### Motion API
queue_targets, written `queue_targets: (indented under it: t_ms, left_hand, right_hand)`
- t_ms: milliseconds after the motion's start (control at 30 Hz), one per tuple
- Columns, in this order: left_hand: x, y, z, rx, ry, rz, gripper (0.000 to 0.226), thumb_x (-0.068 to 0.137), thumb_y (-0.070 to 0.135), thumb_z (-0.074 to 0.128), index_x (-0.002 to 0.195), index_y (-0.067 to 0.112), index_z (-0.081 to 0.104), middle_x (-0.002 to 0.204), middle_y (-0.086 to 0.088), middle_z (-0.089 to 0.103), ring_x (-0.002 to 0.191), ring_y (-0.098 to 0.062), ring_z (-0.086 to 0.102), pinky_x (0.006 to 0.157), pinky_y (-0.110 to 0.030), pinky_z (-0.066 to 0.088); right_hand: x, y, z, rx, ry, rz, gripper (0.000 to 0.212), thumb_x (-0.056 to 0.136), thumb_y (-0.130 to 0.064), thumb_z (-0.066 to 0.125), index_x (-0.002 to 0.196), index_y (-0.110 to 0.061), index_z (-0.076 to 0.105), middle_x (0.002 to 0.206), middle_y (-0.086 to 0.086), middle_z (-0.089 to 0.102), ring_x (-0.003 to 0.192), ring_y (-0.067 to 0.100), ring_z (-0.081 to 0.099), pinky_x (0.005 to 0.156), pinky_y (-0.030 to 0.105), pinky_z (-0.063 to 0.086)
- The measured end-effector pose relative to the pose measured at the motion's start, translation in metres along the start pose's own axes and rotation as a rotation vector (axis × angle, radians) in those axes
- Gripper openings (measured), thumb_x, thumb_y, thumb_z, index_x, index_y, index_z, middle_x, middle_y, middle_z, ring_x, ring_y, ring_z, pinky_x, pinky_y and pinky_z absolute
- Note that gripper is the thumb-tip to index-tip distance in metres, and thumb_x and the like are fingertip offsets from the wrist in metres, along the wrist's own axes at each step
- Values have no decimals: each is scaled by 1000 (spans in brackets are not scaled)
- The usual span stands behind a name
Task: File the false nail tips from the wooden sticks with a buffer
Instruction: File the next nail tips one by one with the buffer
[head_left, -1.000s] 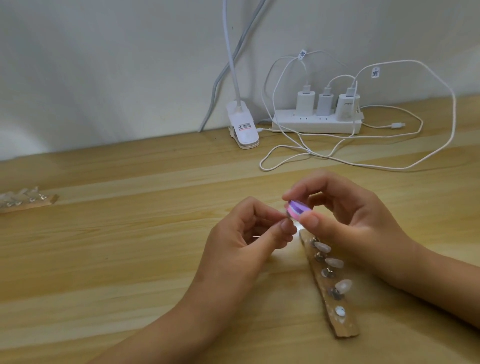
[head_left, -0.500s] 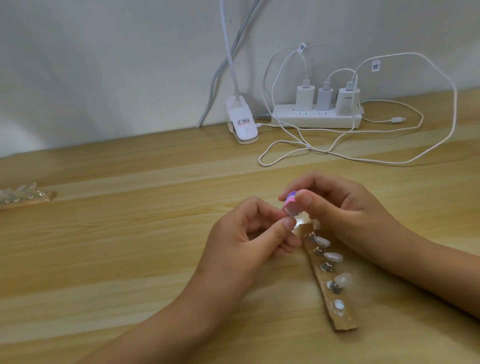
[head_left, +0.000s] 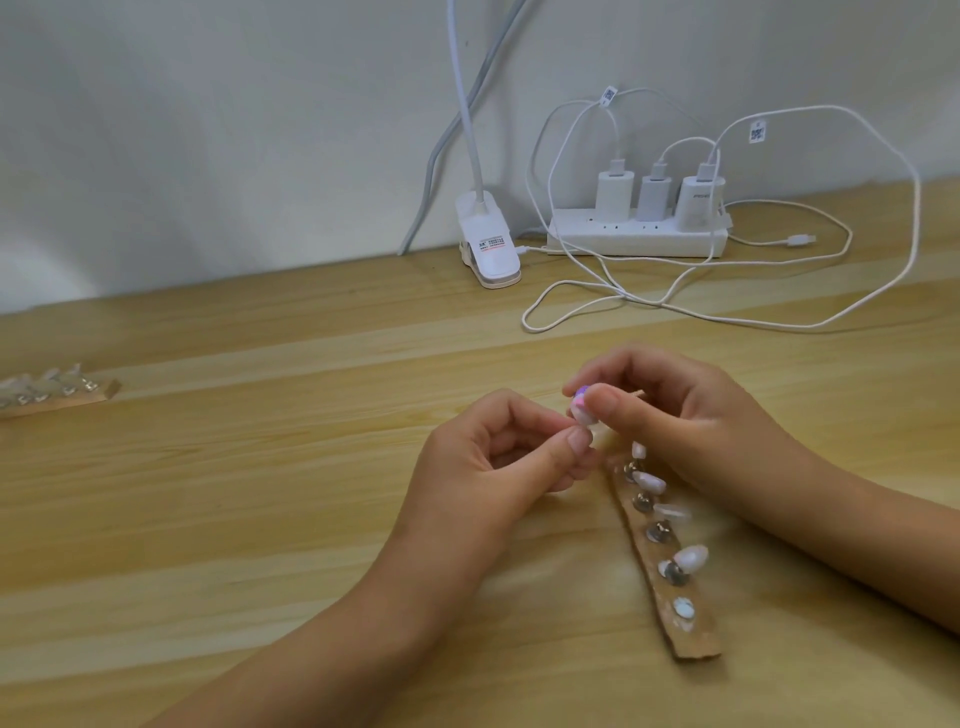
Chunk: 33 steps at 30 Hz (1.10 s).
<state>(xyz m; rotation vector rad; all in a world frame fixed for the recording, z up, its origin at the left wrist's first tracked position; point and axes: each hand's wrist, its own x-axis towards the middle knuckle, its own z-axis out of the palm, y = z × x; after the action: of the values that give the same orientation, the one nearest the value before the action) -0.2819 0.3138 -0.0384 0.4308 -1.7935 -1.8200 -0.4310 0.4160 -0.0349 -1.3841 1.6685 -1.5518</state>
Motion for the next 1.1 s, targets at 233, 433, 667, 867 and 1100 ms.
queue_targets:
  t_ms: [233,433,667,867,1100]
  left_hand:
    - [0,-1,0,18,5,3,10,69,27,75,74,19,70,79,-11,75,78,-22,73,72,-23,57]
    - [0,-1,0,19,5,11,8,68,28,74,73,23,71,77,-7,75,78,-19,73,70,-20,56]
    - [0,-2,-3,29,18,38,7,73,26,74,77,22,71,81,-5,76,82,-21,73,76,-25,58]
    - [1,-2,-4,39,27,42,7,74,26,75,77,23,70,83,-5,75,84,-17,73,77,-26,58]
    - [0,-3,-4,62,29,55,7,76,24,76,77,21,70,82,-5,75,83,-17,72,79,-28,58]
  right_hand:
    - [-2,-3,0,-15,15,-28,17,78,-38,71,93,-29,71,92,-3,72,82,5,65,74,27,51]
    - [-2,-4,0,-34,7,-33,19,78,-43,71,94,-33,71,94,-6,73,88,11,67,75,21,50]
    - [-1,-2,2,8,31,-8,18,88,-46,68,96,-31,74,94,-4,75,95,27,67,82,28,50]
    - [-3,-6,3,-25,43,-56,24,82,-45,74,100,-29,73,101,-4,73,91,13,66,84,37,53]
    - [-3,-5,1,-18,22,-77,20,80,-39,73,98,-30,73,99,-6,72,85,3,63,75,19,49]
